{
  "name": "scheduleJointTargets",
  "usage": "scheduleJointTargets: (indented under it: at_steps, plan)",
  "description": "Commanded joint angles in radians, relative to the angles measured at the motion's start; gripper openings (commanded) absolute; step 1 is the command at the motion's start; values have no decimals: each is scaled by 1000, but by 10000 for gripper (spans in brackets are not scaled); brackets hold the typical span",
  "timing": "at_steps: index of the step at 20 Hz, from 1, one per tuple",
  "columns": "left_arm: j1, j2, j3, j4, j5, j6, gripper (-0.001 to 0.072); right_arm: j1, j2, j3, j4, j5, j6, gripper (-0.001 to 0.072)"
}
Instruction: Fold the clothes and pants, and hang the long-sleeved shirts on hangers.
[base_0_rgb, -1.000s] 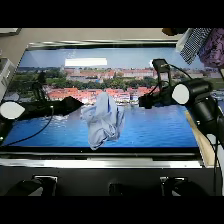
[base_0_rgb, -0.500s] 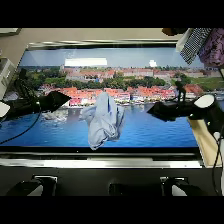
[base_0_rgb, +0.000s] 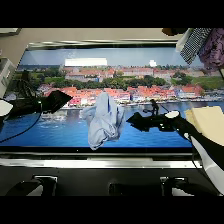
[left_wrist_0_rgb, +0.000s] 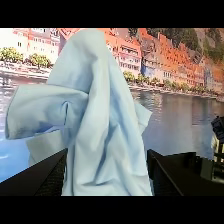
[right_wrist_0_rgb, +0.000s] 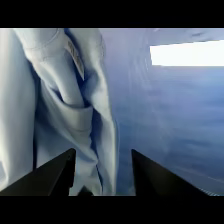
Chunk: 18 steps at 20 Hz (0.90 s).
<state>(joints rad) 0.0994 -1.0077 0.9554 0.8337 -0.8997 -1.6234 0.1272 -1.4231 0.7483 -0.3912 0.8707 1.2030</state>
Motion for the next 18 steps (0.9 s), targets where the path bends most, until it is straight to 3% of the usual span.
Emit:
scheduleJointTargets:
  at_steps: [1,3,15,18]
  plan:
    - [1,-10,0,0,0,-3,571,59,-45,-5,95,-102,-13,419]
    - [1,-14,0,0,-1,-3,570,83,-49,-3,104,-141,-10,382]
    - [1,-35,0,0,-1,0,571,90,-67,-3,114,-146,88,378]
    - [1,-35,0,1,0,0,571,122,-67,-3,106,-161,90,311]
